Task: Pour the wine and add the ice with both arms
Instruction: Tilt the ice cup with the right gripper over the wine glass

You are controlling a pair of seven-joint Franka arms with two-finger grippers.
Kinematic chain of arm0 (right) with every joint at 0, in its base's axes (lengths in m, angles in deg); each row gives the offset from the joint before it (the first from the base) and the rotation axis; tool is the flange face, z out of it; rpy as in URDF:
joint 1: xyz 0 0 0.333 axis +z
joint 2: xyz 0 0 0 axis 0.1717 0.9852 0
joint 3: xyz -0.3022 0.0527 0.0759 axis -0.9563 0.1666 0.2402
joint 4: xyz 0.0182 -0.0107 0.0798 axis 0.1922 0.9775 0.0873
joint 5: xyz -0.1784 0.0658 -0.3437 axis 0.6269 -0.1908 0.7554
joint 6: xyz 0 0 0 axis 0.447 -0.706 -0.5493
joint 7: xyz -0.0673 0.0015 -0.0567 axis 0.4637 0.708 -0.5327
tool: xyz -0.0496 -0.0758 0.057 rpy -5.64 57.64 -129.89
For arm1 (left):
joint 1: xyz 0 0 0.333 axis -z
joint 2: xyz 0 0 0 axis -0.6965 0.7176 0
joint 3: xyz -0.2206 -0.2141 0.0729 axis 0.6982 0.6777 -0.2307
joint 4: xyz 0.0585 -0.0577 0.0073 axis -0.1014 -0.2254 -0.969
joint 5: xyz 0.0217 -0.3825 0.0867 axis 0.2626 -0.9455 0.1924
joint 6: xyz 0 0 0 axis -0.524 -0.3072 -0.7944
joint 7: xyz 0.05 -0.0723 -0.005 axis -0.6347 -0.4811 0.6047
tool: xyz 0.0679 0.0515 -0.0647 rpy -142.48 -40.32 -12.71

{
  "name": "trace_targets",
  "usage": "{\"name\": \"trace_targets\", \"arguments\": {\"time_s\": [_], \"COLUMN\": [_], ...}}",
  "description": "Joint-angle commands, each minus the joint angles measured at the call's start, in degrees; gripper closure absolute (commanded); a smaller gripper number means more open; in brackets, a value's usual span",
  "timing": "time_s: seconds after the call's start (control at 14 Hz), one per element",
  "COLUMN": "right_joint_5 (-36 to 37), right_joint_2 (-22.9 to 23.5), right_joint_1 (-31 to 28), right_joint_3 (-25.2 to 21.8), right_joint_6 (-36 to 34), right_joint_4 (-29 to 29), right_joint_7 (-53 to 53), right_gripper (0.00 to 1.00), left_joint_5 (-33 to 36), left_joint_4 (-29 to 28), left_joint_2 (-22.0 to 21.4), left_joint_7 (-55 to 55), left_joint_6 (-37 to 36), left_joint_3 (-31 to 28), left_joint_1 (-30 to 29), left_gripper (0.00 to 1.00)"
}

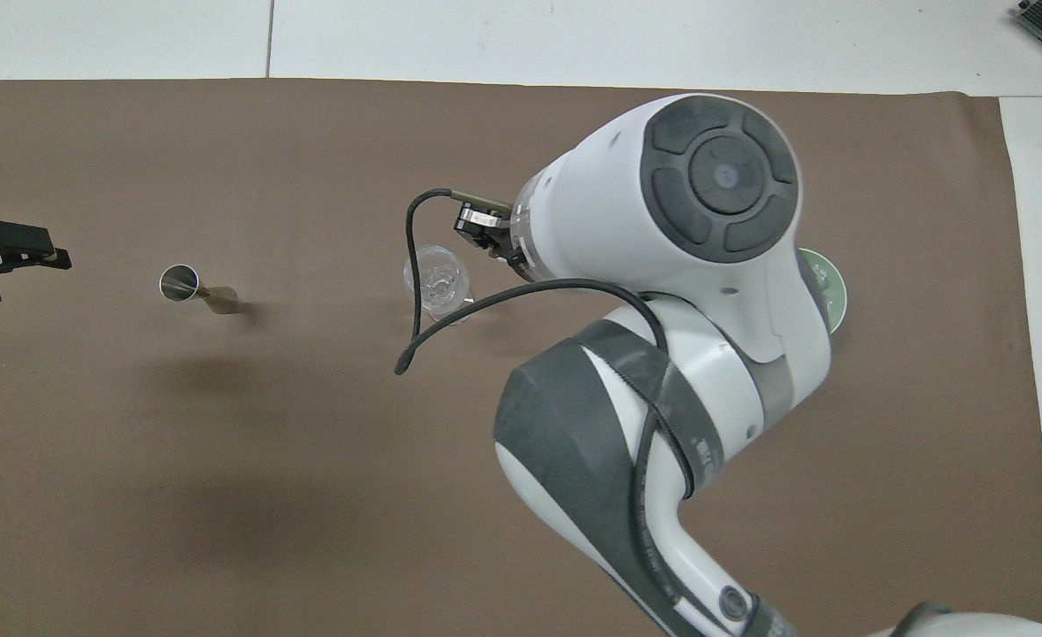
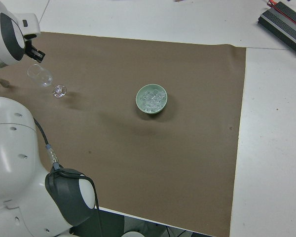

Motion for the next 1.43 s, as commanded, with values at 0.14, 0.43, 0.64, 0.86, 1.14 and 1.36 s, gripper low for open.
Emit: {"name": "trace_targets", "arguments": {"time_s": [0.14, 0.43, 0.64, 0.86, 1.14, 1.36], "right_joint_5": [1.0, 1.5, 1.6, 3.9, 5.5, 5.7], "right_joint_2": [7.8, 9.3, 10.9, 12.1, 13.6, 13.6], "right_joint_1": [3.5, 4.8, 4.8, 5.7, 5.9, 6.0], "right_joint_3": [-0.3, -0.2, -0.2, -0.2, -0.2, -0.1], "right_joint_6": [-0.1, 2.2, 4.2, 5.1, 6.6, 6.7], "right_joint_4": [-9.4, -9.4, -9.4, -9.0, -8.7, -8.2], "right_joint_7": [-4.2, -4.6, -4.7, -4.8, -5.3, -5.4], "right_gripper": [1.00, 1.00, 1.00, 1.00, 1.00, 0.79], "left_joint_5": [7.8, 8.1, 8.0, 7.9, 8.2, 8.9], "left_joint_4": [1.3, 1.7, 3.3, 7.7, 7.5, 7.3], "left_joint_2": [-3.8, -7.4, -10.5, -10.8, -11.4, -11.5], "left_joint_7": [-6.0, -7.4, -7.3, -7.3, -7.1, -7.1], "left_joint_6": [-3.5, -9.0, -13.5, -19.8, -21.4, -21.5], "left_joint_3": [-0.3, 0.1, 0.1, 0.0, 1.8, 1.9], "left_joint_1": [5.5, 7.8, 8.1, 8.1, 7.5, 8.3], "left_gripper": [0.00, 0.00, 0.00, 0.00, 0.00, 0.00]}}
